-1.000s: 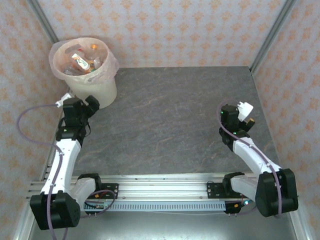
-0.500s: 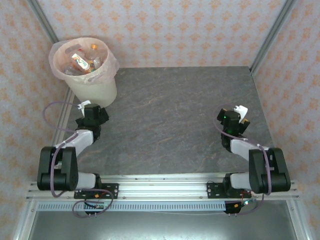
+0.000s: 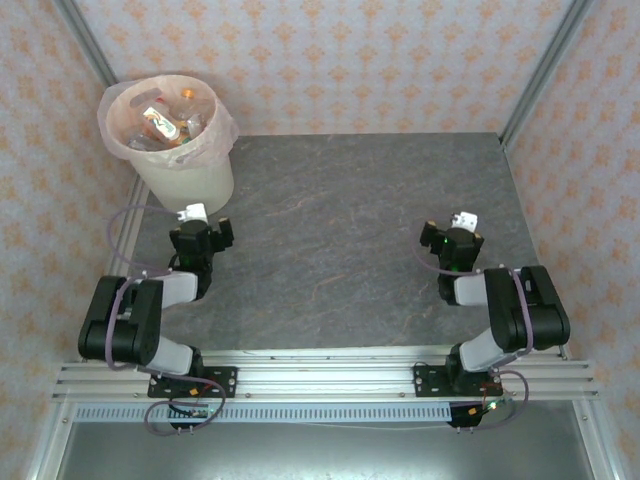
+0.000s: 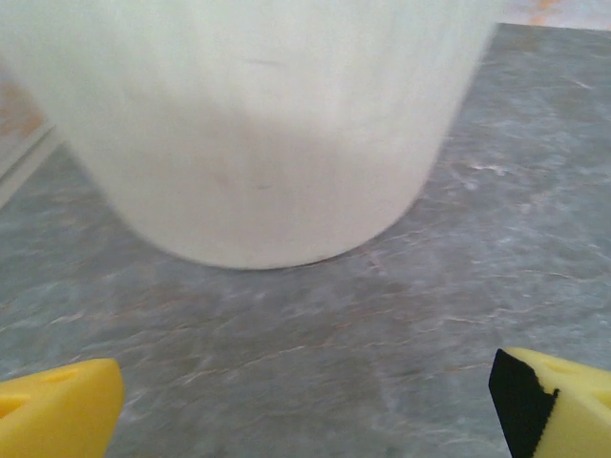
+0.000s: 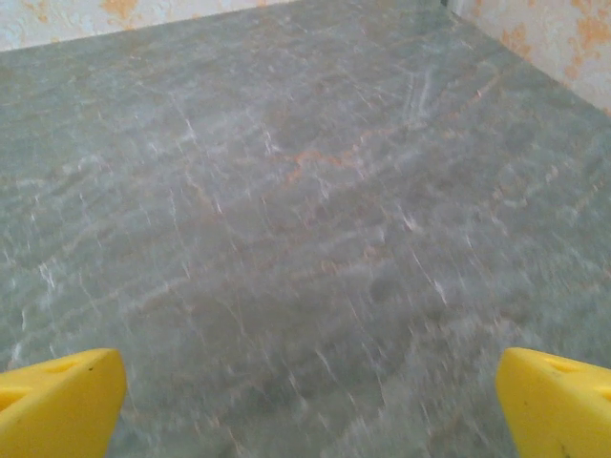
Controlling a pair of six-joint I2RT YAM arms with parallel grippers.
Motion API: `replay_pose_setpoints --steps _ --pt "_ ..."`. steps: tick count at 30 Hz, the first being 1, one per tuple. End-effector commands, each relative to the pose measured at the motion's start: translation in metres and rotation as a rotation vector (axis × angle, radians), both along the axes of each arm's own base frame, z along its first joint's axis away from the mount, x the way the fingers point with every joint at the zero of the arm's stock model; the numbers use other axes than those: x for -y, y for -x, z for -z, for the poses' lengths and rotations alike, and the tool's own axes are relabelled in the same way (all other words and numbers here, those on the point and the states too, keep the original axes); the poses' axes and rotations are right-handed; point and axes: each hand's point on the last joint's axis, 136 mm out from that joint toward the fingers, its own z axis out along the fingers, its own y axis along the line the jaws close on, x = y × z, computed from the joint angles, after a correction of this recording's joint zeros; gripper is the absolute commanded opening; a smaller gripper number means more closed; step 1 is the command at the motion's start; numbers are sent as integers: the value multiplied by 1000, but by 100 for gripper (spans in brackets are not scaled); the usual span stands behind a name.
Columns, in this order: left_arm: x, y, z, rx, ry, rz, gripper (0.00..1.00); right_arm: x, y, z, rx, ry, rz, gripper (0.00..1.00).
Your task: Put the plastic bottles in the bin
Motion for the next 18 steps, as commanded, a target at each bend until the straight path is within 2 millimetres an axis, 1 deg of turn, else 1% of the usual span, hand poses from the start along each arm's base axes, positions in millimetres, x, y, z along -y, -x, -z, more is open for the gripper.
replay_pose_setpoints --steps 1,2,3,4,5,6,18 --pt "8 -11 -14 71 -56 46 100 4 -10 -8 8 2 13 99" --pt "2 -8 -12 61 -63 1 100 4 -10 -8 4 0 14 99" --pt "-4 -5 -15 58 -65 -39 100 5 -9 -9 15 1 18 99" --pt "-6 -4 -15 79 -75 -55 100 5 -9 -9 10 0 17 99" --pt "-8 -2 -14 61 -75 -74 100 5 -9 -9 8 1 16 99" --pt "-8 -3 -17 78 -81 -76 100 5 -9 -9 11 1 17 99" --pt "-8 -2 -15 70 -79 -78 100 3 -10 -8 5 1 6 99"
